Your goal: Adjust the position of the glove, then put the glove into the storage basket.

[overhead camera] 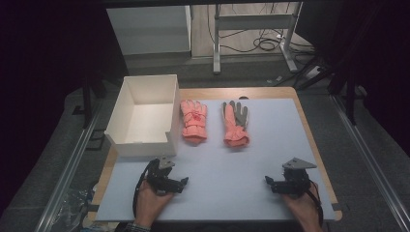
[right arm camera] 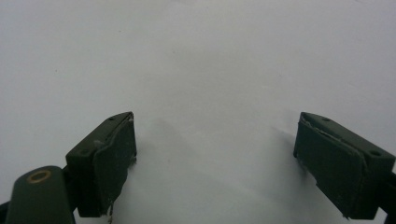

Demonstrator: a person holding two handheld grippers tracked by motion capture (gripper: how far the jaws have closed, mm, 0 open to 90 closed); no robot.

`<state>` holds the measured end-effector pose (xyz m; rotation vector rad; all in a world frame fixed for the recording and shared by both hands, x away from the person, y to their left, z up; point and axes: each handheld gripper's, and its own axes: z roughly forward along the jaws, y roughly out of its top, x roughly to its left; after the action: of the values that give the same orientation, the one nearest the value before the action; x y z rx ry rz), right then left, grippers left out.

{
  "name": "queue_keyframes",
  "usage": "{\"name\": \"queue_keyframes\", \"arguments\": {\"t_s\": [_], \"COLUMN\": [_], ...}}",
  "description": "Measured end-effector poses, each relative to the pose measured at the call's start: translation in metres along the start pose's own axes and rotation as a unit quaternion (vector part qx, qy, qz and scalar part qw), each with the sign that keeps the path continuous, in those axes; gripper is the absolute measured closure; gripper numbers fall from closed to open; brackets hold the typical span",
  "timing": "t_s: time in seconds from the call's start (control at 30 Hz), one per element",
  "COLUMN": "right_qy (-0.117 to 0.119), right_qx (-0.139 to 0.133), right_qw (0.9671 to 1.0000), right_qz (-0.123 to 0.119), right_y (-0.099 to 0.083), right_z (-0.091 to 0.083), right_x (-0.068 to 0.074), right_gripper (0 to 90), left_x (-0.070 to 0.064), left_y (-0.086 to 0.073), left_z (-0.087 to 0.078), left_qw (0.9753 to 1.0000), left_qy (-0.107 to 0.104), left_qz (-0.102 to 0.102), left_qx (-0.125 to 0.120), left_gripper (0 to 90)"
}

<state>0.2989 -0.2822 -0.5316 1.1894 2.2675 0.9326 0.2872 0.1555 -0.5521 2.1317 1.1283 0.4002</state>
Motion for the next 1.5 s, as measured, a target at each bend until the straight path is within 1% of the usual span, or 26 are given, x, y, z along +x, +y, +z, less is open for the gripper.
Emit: {"name": "queue_keyframes", "arguments": {"t_s": [0.53,1.23,1.33,1.4,1.5], "right_qy": [-0.001,0.003,0.004,0.001,0.006], "right_qx": [0.000,0.004,0.008,0.009,0.001], "right_qw": [1.0000,1.0000,0.9999,0.9999,0.9999], "right_qz": [-0.001,-0.003,-0.007,-0.011,-0.011], "right_y": [0.000,0.001,0.003,0.005,0.010], "right_z": [0.000,-0.001,-0.001,-0.002,-0.005], "right_x": [0.000,0.000,0.000,-0.001,-0.002], "right_gripper": [12.7,12.3,13.3,14.2,14.7], "left_x": [0.000,0.000,0.000,0.000,0.000], "left_y": [0.000,0.000,0.000,0.000,0.000], "left_z": [0.000,0.000,0.000,0.000,0.000], "left_qw": [1.0000,1.0000,1.0000,1.0000,1.0000], "left_qy": [0.000,0.000,0.000,0.000,0.000], "left_qz": [0.000,-0.002,-0.002,-0.002,-0.002], "left_qx": [0.000,0.000,0.000,0.000,0.001], "left_gripper": [0.6,0.6,0.5,0.5,0.6]}}
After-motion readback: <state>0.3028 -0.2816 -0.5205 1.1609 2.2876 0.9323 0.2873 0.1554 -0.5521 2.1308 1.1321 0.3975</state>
